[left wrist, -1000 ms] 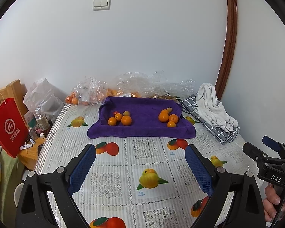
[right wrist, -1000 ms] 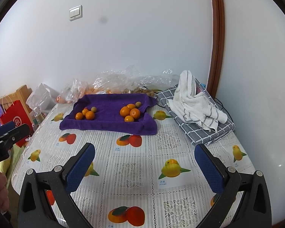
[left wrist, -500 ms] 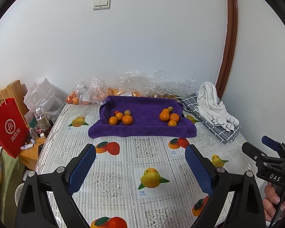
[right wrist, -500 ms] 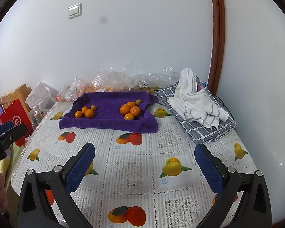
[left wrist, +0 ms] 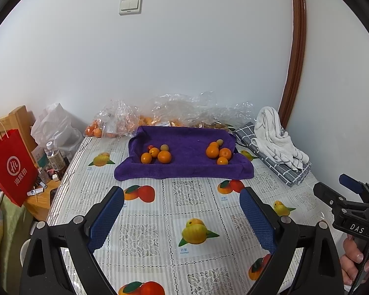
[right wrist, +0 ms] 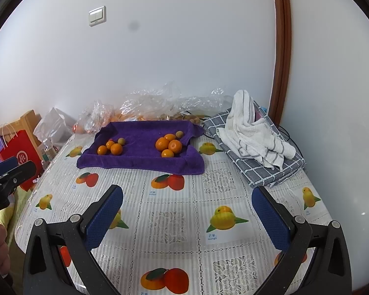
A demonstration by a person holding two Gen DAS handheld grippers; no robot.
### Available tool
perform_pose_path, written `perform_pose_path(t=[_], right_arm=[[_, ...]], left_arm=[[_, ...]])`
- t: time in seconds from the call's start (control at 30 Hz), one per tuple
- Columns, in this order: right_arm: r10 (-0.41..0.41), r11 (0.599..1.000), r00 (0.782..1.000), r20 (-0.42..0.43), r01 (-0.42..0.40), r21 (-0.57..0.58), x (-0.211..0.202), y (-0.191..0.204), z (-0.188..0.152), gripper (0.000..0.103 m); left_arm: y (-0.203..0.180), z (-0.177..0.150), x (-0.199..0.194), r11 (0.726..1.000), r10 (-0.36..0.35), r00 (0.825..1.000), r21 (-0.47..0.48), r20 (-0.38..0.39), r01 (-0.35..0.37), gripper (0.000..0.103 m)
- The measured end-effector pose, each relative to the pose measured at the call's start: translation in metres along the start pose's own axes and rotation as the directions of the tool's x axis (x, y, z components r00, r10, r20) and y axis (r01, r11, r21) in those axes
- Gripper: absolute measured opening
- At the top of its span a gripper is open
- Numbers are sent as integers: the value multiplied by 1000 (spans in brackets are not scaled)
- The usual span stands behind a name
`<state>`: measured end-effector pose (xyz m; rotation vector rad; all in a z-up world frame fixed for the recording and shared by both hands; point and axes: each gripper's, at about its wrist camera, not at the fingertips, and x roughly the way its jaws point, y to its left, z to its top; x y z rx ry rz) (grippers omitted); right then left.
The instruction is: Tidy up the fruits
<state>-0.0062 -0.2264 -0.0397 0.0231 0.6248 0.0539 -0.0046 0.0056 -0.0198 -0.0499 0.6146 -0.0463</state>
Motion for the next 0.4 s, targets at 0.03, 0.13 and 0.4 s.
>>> perform_pose_path(t=[0.03, 0.13, 0.4], right_arm=[[0, 1000, 1000, 2, 0, -1, 0, 0, 0, 103], [-1, 1000, 1000, 1, 1, 2, 0, 0, 2, 103], [3, 1000, 1000, 1, -3, 2, -1, 1, 2, 103]], left_arm=[[0, 0, 0, 1000, -1, 1000, 0, -1, 1, 95], [0, 0, 0, 1000, -4, 1000, -1, -3, 4, 95], [1, 0, 0, 1000, 2, 1000, -2, -2, -2, 95]])
